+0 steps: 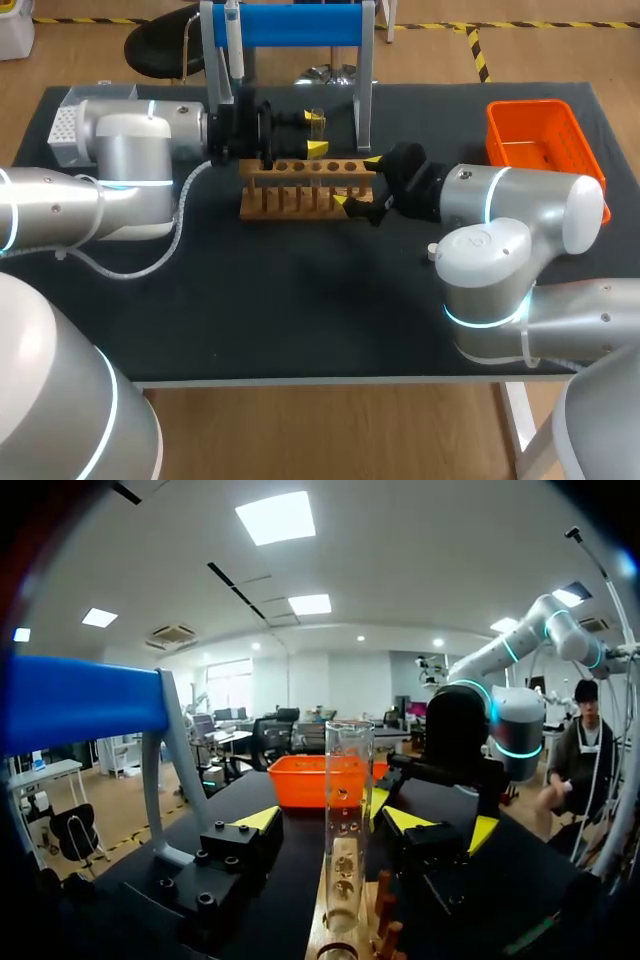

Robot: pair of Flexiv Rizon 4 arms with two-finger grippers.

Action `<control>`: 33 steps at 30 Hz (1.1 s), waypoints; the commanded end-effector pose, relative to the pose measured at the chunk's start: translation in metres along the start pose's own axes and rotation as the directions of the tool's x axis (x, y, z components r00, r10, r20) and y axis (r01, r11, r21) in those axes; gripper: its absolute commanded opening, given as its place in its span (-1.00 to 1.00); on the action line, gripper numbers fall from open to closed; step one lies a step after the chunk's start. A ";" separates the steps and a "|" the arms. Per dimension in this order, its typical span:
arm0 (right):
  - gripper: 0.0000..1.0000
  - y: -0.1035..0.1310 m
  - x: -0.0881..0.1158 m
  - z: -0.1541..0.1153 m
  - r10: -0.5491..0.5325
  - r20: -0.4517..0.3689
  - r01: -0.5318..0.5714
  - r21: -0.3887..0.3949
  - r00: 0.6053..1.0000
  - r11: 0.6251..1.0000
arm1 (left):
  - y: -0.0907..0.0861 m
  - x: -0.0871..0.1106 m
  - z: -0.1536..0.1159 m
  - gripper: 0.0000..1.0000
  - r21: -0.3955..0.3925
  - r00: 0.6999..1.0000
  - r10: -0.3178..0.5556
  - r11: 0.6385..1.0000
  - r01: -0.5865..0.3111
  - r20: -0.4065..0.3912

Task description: Invert the test tube, pick up the pipette, mount the tip to pipette, aspirate from beaker and dispense into the tube, eject the tip, return the pipette, and cap with the stopper.

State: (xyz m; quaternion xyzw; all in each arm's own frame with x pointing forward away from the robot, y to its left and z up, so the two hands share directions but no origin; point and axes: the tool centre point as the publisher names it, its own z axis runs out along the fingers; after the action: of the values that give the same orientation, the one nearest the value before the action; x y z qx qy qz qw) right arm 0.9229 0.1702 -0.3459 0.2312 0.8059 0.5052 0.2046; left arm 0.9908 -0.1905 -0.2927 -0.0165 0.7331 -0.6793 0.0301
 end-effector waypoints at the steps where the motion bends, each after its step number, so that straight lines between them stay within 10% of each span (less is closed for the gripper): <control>1: 1.00 -0.001 0.000 -0.001 0.000 -0.002 0.000 -0.002 1.000 1.000 | -0.001 -0.001 0.000 1.00 -0.010 1.000 -0.010 1.000 0.010 -0.006; 33: 1.00 -0.001 0.000 -0.001 0.000 -0.002 0.000 -0.002 1.000 1.000 | -0.065 0.069 -0.097 1.00 -0.252 0.973 -0.113 0.954 0.163 0.202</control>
State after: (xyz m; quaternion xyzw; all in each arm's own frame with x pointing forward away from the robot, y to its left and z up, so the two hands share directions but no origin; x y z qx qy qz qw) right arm 0.9229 0.1702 -0.3459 0.2312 0.8059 0.5052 0.2045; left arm 0.9376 -0.1164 -0.2355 -0.1156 0.8002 -0.5879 0.0264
